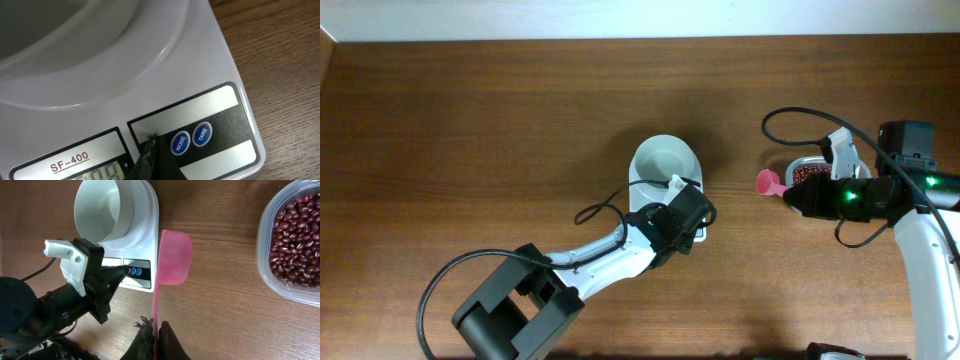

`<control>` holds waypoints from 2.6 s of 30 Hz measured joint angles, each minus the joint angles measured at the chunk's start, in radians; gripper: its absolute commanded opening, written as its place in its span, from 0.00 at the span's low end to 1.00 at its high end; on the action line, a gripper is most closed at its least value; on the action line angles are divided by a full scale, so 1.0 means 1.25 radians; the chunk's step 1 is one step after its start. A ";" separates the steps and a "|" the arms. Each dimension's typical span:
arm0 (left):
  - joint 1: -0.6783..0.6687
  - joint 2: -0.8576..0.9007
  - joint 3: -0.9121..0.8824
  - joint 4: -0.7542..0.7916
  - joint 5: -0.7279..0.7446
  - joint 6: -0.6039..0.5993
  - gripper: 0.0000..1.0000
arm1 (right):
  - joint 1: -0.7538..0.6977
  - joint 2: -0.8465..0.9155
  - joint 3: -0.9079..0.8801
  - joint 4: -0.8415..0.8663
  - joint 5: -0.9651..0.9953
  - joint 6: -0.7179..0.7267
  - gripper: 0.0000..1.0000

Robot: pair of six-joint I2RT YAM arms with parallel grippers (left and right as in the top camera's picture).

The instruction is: Scoop item into bowl and weigh 50g on scale

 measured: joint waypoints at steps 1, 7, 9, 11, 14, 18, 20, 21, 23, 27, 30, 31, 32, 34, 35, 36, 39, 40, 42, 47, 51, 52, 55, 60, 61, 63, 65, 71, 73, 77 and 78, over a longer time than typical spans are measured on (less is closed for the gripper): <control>0.000 0.001 0.000 0.000 0.000 0.000 0.00 | 0.000 0.000 0.000 0.000 0.000 0.000 0.04; 0.000 0.002 0.006 -0.011 0.001 -0.002 0.00 | 0.000 0.000 0.000 0.000 0.000 0.000 0.04; 0.000 0.005 0.007 -0.013 0.001 -0.003 0.00 | 0.000 0.000 0.000 0.000 0.000 0.000 0.04; 0.000 0.009 0.012 -0.016 0.000 -0.003 0.00 | 0.000 0.000 0.000 0.000 0.000 0.000 0.04; 0.000 0.009 0.012 -0.019 0.000 -0.006 0.00 | 0.000 0.000 0.000 0.000 0.000 0.000 0.04; 0.000 0.012 0.020 -0.037 0.001 -0.016 0.00 | 0.000 0.000 0.000 0.000 0.000 0.000 0.04; 0.000 0.014 0.023 -0.042 0.001 -0.018 0.00 | 0.000 0.000 0.000 0.000 0.000 0.000 0.04; 0.000 0.015 0.023 -0.042 0.000 -0.020 0.00 | 0.000 0.000 0.000 0.000 0.000 0.000 0.04; 0.000 0.016 0.025 -0.044 0.000 -0.028 0.00 | 0.000 0.000 0.000 0.000 0.000 0.000 0.04; 0.000 0.021 0.034 -0.058 0.001 -0.044 0.00 | 0.000 0.000 0.000 0.000 0.000 0.000 0.04; 0.001 0.026 0.047 -0.085 0.001 -0.090 0.00 | 0.000 0.000 0.000 0.000 0.000 0.000 0.04; 0.002 0.028 0.049 -0.089 0.003 -0.108 0.00 | 0.000 0.000 0.000 0.000 0.000 -0.001 0.04; 0.006 0.029 0.051 -0.091 0.010 -0.118 0.00 | 0.000 0.000 0.000 0.000 0.000 0.000 0.04; 0.012 0.037 0.061 -0.104 0.025 -0.132 0.00 | 0.000 0.000 0.000 0.000 0.000 0.000 0.04; 0.014 0.042 0.072 -0.118 0.026 -0.135 0.00 | 0.000 0.000 0.000 0.000 0.000 -0.001 0.04; 0.014 0.048 0.082 -0.130 0.026 -0.138 0.00 | 0.000 0.000 0.000 0.000 0.000 0.000 0.04; 0.014 0.056 0.093 -0.142 0.027 -0.141 0.00 | 0.000 0.000 0.000 0.000 0.000 0.000 0.04; 0.014 0.057 0.094 -0.142 0.028 -0.142 0.00 | 0.000 0.000 0.000 0.000 0.000 0.000 0.04; 0.014 0.057 0.094 -0.142 0.028 -0.143 0.00 | 0.000 0.000 0.000 0.000 0.000 0.000 0.04; 0.010 0.057 0.110 -0.158 0.023 -0.143 0.00 | 0.000 0.000 0.000 0.000 0.000 -0.001 0.04; 0.001 0.030 0.099 -0.194 0.013 -0.143 0.00 | 0.000 0.000 0.000 0.003 0.000 0.000 0.04; 0.002 0.009 0.085 -0.205 0.013 -0.143 0.00 | 0.000 0.000 0.000 0.006 0.000 -0.001 0.04; 0.002 -0.117 0.074 -0.207 0.013 -0.143 0.00 | 0.000 0.000 0.000 0.006 0.000 -0.002 0.09; 0.002 -0.233 0.074 -0.169 0.006 -0.144 0.00 | 0.000 0.000 0.000 0.005 0.000 -0.002 0.04; 0.003 -0.232 0.074 -0.169 0.000 -0.143 0.00 | 0.000 0.000 0.000 0.005 0.000 -0.002 0.04; 0.027 -0.233 0.075 -0.172 -0.015 -0.130 0.00 | 0.000 0.000 0.000 0.005 0.000 -0.002 0.04; 0.078 -0.232 0.102 -0.196 -0.004 -0.107 0.00 | 0.000 0.000 0.000 0.006 0.000 -0.003 0.04; 0.282 -0.232 0.226 -0.215 0.082 -0.074 0.00 | 0.000 0.000 0.000 0.030 0.001 -0.003 0.04; 0.295 -0.232 0.226 -0.235 0.089 -0.070 0.00 | 0.000 0.000 0.000 0.031 0.001 -0.002 0.04; 0.276 -0.232 0.224 -0.290 0.126 -0.068 0.00 | 0.000 0.000 0.000 0.030 0.001 -0.002 0.04; 0.251 -0.232 0.219 -0.294 0.134 -0.072 0.00 | 0.000 0.000 0.000 0.030 0.001 -0.002 0.04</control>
